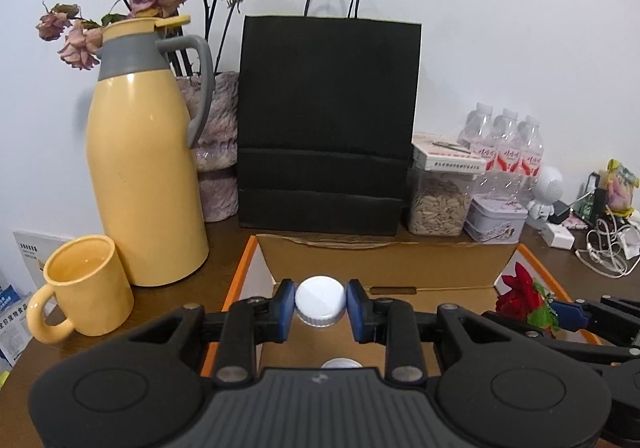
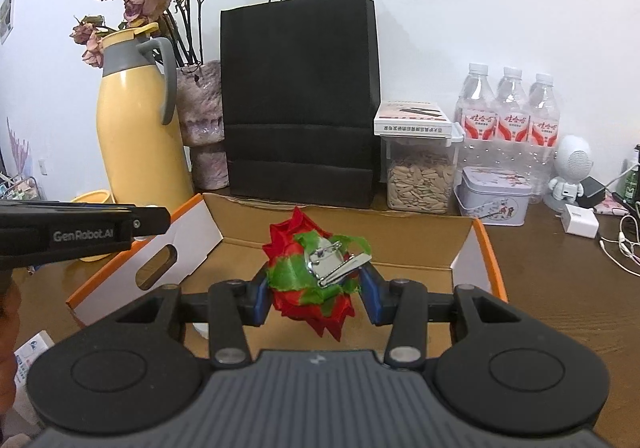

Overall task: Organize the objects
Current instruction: 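Carry the cap and flower into the cardboard box and open both tools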

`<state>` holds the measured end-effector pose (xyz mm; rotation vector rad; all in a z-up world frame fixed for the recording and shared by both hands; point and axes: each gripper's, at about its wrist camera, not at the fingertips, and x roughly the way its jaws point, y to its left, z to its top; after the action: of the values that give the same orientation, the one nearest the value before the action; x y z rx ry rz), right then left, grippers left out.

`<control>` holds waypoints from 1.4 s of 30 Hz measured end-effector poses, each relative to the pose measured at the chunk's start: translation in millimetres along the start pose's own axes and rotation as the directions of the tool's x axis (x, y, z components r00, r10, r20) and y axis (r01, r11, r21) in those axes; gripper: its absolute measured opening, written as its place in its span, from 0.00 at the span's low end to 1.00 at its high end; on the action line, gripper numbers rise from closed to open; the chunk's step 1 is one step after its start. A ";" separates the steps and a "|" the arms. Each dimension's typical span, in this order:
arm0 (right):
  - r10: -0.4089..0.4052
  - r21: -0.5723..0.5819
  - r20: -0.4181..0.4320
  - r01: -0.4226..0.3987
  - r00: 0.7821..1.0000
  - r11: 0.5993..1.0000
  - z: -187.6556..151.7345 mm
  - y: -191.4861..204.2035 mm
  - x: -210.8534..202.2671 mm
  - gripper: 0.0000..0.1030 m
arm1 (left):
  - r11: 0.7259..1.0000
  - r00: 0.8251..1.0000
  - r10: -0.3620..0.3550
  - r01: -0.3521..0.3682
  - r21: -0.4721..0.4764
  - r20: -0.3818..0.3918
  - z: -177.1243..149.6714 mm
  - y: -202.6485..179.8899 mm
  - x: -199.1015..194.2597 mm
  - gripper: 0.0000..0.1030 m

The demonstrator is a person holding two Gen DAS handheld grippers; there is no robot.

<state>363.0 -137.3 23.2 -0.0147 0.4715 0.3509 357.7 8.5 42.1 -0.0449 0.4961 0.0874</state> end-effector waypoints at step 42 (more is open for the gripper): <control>-0.032 -0.013 -0.103 0.030 0.994 0.999 -9.7 -2.5 10.4 1.00 | 0.998 0.999 0.033 -0.031 0.050 -0.035 -8.8 -8.8 13.8 1.00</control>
<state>368.2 -137.2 9.7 -0.0518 0.5705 0.3235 366.5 0.2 28.0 0.0096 0.5345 0.1060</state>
